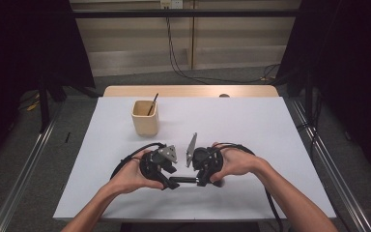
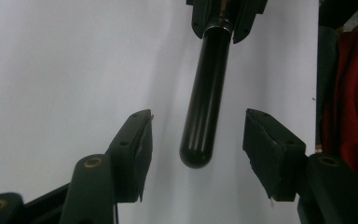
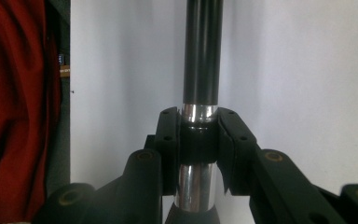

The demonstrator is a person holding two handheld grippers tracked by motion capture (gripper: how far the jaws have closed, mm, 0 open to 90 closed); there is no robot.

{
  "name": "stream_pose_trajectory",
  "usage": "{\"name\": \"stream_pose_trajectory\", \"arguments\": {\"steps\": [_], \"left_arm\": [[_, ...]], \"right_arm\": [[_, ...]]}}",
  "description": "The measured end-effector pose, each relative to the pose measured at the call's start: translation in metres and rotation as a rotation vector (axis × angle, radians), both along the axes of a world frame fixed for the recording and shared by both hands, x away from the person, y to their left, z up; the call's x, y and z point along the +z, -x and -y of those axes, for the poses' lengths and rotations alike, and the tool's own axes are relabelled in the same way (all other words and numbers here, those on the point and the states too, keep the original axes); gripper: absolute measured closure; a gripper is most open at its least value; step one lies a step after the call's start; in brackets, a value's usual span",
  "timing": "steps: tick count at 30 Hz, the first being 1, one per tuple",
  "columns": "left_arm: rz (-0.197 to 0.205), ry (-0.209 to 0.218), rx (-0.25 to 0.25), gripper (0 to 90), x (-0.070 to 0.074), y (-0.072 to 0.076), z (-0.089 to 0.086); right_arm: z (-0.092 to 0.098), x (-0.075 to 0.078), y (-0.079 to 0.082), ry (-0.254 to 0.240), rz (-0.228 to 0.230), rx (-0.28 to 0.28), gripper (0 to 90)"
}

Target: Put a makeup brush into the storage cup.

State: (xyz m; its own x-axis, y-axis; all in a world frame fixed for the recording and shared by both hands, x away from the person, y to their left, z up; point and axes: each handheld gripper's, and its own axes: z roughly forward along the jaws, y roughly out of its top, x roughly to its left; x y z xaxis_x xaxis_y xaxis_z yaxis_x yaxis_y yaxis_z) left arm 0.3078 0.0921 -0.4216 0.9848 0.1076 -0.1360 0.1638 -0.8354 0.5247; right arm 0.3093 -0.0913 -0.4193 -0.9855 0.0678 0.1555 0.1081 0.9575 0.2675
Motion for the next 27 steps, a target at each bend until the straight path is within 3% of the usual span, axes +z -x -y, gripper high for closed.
{"name": "stream_pose_trajectory", "arguments": {"steps": [5,12,18,27], "left_arm": [[-0.028,-0.007,-0.027,56.4,-0.0022,-0.0003,0.0032],[-0.019,0.002,-0.022,67.6,-0.0038,-0.0024,0.0048],[-0.007,0.002,-0.023,69.7,-0.0054,-0.0037,0.006],[-0.03,-0.017,-0.059,73.2,-0.0081,-0.0037,0.0086]], "right_arm": [[-0.0001,0.0011,0.0008,-0.003,0.01,0.003,71.7],[0.0007,0.001,0.001,-0.018,0.028,0.007,71.7],[0.0005,0.001,0.0012,-0.012,0.042,0.012,71.7],[0.003,0.0023,0.0008,-0.027,0.053,0.017,71.8]]}}
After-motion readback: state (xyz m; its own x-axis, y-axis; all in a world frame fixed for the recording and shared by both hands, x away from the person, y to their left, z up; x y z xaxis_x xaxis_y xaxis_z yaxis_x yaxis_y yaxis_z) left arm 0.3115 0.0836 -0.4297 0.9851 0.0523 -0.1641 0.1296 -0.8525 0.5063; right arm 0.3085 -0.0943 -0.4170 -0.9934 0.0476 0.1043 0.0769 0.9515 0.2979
